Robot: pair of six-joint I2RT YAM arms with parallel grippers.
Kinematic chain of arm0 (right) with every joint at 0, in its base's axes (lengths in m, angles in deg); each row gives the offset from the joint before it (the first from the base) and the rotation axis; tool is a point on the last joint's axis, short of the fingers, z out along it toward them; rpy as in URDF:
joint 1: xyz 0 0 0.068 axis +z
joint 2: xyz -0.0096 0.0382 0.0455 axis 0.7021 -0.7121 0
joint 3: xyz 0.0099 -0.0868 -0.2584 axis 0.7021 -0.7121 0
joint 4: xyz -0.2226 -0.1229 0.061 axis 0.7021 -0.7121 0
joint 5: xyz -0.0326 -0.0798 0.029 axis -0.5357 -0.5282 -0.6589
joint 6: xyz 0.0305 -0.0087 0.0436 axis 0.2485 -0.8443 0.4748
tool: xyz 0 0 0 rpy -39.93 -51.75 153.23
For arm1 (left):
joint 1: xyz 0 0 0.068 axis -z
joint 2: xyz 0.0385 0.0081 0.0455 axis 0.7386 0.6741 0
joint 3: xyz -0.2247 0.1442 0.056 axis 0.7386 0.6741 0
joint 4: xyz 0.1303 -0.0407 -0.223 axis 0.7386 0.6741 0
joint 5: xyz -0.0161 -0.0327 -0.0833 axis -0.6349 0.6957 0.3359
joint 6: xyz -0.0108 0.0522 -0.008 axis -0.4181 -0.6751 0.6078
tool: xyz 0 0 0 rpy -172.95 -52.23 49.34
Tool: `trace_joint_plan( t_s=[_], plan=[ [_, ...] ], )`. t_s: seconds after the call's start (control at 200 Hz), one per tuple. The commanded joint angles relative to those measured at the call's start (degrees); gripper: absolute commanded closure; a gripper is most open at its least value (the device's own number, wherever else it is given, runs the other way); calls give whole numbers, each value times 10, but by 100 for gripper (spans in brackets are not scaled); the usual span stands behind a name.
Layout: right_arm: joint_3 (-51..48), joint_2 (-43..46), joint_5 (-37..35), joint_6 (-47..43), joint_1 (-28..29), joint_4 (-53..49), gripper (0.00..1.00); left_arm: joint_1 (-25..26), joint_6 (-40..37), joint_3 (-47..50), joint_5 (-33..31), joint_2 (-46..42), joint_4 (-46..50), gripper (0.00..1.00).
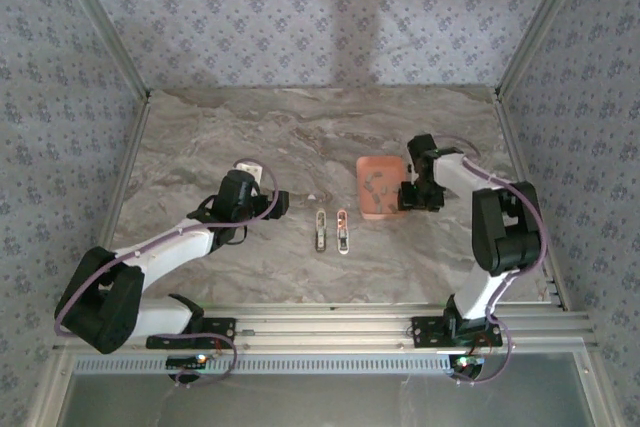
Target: Load the staples into the stapler
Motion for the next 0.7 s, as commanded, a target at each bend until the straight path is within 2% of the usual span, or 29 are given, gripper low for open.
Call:
trace_joint_plan(
  t_s=[0.0, 0.15, 0.22, 0.33, 0.695],
  plan=[
    [-38, 46, -24, 5, -8, -32, 50, -3, -5, -10, 11, -1, -9, 3],
    [-95, 102, -33, 26, -20, -40, 50, -2, 5, -11, 28, 6, -21, 2],
    [-122, 126, -5, 38, -31, -28, 50, -3, 7, -10, 35, 7, -30, 2],
    [-145, 157, 0, 54, -35, -26, 50, -3, 9, -11, 42, 6, -34, 2],
    [-66, 221, -8, 69, -11, -70, 52, -2, 26, 3, 54, -24, -31, 3]
  ],
)
